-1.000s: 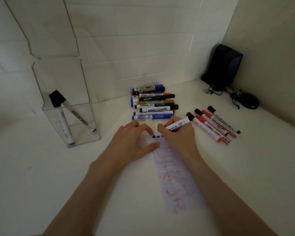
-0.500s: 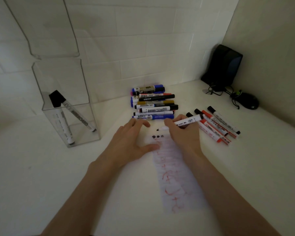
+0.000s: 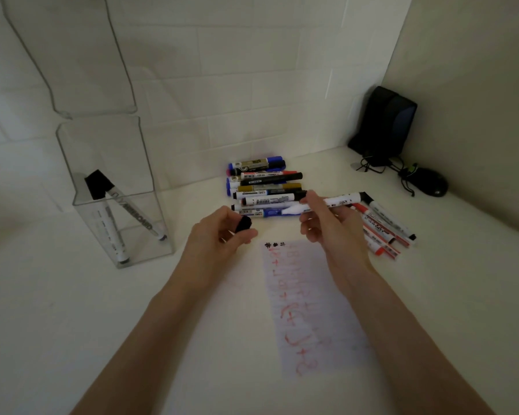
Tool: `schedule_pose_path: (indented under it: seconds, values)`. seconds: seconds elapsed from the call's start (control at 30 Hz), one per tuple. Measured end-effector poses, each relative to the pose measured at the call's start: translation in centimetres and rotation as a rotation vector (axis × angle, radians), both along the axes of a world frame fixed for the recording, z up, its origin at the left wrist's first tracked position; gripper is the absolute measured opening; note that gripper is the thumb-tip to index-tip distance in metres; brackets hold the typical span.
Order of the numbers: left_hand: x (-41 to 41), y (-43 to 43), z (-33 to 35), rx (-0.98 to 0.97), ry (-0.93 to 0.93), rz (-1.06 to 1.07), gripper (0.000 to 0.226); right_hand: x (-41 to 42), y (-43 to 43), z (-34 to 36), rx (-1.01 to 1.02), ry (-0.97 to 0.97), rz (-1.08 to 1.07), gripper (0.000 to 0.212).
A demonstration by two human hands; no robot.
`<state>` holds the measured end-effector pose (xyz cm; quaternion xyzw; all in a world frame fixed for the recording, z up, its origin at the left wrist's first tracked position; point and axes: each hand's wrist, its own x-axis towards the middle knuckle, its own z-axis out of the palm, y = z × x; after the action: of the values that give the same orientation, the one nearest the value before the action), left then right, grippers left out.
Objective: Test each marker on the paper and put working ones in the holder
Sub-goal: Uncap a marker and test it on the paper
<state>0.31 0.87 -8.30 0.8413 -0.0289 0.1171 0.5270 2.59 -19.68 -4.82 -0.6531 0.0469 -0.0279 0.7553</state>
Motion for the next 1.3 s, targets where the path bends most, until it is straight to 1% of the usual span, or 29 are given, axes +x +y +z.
schedule_pose_path:
  seconds: [0.1, 0.2, 0.37, 0.47, 0.6, 0.67, 0.77, 0.9, 1.07, 1.23, 1.3]
  values:
    - [0.0, -0.1, -0.3, 0.03, -0.025, -0.013, 0.009, -0.2, 0.2, -0.2, -0.023, -0.014, 0.049, 0.012]
    - [0.0, -0.2, -0.3, 0.043, -0.027, -0.021, 0.01, -0.4, 0.5, -0.5, -0.079, -0.034, 0.088, 0.01]
    - [0.1, -0.1, -0.4, 0.056, -0.048, -0.05, 0.013, -0.5, 0.8, -0.6, -0.099, -0.041, 0.105, 0.007]
    - [0.0, -0.3, -0.3, 0.064, -0.073, -0.068, 0.015, -0.8, 1.0, -0.7, -0.157, -0.064, 0.16, 0.01]
    - [-0.2, -0.1, -0.1, 0.138, -0.147, -0.097, 0.016, -1.2, 0.6, -0.1, -0.297, -0.103, 0.347, 0.022]
    - [-0.2, 0.1, -0.3, 0.192, -0.162, -0.077, 0.016, -1.2, 0.0, 0.5, -0.355, -0.105, 0.427, 0.028]
    - [-0.2, 0.2, -0.5, 0.292, -0.141, -0.048, 0.015, -1.1, -0.7, 0.9, -0.297, -0.026, 0.494, 0.03]
    - [-0.6, 0.0, -0.2, 0.433, -0.223, -0.12, 0.008, -0.7, -1.6, 0.8, -0.383, -0.087, 0.424, 0.02]
    - [-0.8, -0.2, -0.2, 0.516, -0.36, -0.113, 0.017, -0.5, -1.7, 0.0, -0.35, -0.146, 0.419, 0.015]
    - [-0.5, 0.0, -0.2, 0.499, -0.4, -0.079, 0.023, -0.4, -1.5, -0.8, -0.333, -0.182, 0.42, 0.014]
    - [-0.3, -0.4, -0.2, 0.464, -0.385, -0.094, 0.019, -0.1, -1.4, -0.8, -0.337, -0.166, 0.414, 0.014]
